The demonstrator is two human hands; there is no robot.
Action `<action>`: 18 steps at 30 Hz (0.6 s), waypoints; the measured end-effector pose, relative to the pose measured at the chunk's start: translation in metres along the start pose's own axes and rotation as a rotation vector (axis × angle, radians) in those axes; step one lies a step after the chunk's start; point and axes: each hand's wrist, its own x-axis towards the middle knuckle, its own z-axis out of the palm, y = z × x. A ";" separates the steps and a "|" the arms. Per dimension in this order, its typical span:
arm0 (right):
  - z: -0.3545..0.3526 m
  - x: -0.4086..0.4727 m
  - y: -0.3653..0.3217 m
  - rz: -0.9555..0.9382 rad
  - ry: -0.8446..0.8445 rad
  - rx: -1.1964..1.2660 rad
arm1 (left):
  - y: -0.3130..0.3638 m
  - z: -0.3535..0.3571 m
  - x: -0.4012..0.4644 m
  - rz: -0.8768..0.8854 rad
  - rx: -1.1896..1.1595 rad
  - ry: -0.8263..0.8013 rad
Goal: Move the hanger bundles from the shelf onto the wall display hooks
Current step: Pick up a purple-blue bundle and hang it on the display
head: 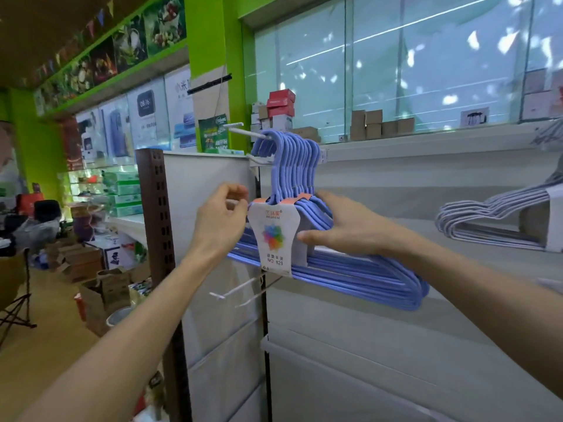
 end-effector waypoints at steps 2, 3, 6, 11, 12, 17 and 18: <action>0.003 0.003 -0.008 0.050 0.011 -0.090 | -0.008 0.001 0.009 0.085 0.039 -0.075; 0.005 0.005 -0.012 0.076 0.023 -0.118 | -0.011 0.002 0.013 0.126 0.063 -0.120; 0.010 0.008 -0.021 0.142 0.057 -0.187 | -0.021 0.006 0.024 0.230 0.139 -0.267; 0.024 0.010 -0.032 0.246 0.114 -0.340 | -0.036 0.014 0.041 0.213 0.107 -0.533; 0.029 0.012 -0.033 0.258 0.118 -0.350 | -0.041 0.016 0.044 0.235 0.123 -0.565; 0.047 0.020 -0.029 0.305 0.153 -0.320 | -0.059 0.023 0.063 0.386 0.155 -0.565; 0.048 0.023 -0.027 0.300 0.165 -0.306 | -0.060 0.024 0.066 0.411 0.152 -0.555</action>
